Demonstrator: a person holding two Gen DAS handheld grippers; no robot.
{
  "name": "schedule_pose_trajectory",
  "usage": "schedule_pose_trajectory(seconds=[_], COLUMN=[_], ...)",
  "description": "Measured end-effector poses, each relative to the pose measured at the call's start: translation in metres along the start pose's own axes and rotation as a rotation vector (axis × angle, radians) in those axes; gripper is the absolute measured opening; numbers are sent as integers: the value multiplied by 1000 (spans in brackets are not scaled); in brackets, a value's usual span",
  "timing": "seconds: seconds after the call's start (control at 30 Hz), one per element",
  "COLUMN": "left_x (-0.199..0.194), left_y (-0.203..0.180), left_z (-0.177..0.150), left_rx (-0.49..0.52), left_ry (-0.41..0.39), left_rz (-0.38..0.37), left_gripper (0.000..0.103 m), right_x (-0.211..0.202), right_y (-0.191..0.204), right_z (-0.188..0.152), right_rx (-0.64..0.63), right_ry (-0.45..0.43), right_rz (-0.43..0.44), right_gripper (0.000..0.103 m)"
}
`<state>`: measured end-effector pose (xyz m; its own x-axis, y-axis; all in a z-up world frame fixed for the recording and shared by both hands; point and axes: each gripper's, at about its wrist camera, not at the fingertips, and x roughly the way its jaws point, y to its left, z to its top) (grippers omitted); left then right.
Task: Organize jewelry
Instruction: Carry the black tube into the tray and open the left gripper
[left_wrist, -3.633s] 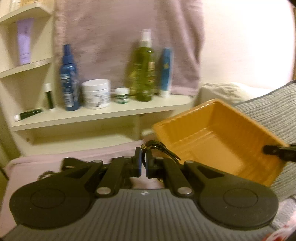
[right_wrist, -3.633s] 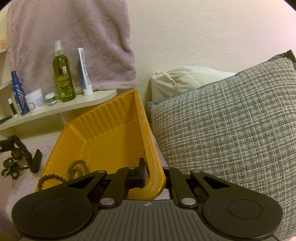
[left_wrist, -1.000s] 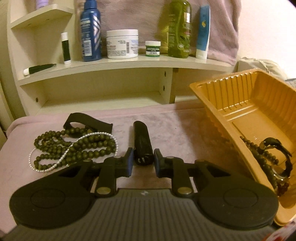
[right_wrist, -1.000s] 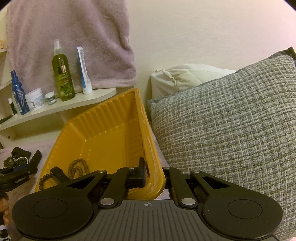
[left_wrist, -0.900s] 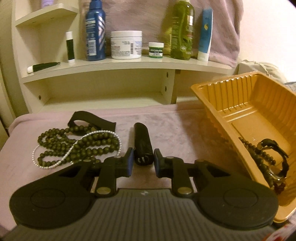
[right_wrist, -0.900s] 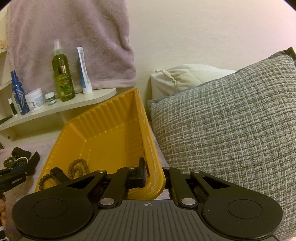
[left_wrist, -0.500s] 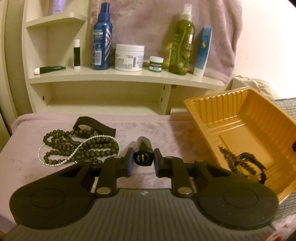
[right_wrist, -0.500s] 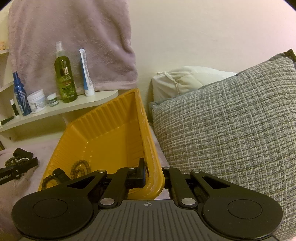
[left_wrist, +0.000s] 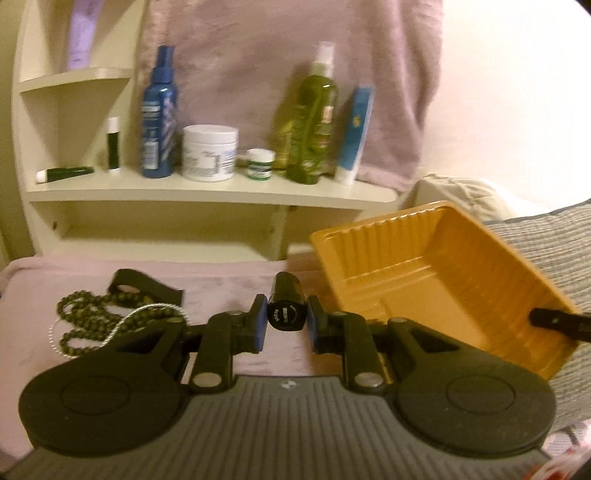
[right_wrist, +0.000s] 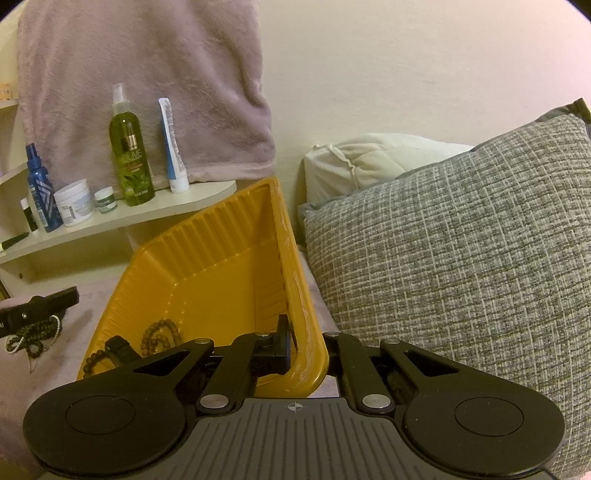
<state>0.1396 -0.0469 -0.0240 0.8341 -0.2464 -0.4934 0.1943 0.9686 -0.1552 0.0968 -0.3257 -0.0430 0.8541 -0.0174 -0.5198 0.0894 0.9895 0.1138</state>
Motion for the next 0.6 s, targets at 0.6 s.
schedule_pose_trajectory(seconds=[0.6], left_x=[7], left_y=[-76], left_z=[-11], left_rx=[137], left_ry=[53], left_rz=[-203], left_gripper=[19], right_x=[1], right_y=[-3], right_z=[0], right_rx=[10], right_ry=[5], right_rz=[4], right_gripper=[6])
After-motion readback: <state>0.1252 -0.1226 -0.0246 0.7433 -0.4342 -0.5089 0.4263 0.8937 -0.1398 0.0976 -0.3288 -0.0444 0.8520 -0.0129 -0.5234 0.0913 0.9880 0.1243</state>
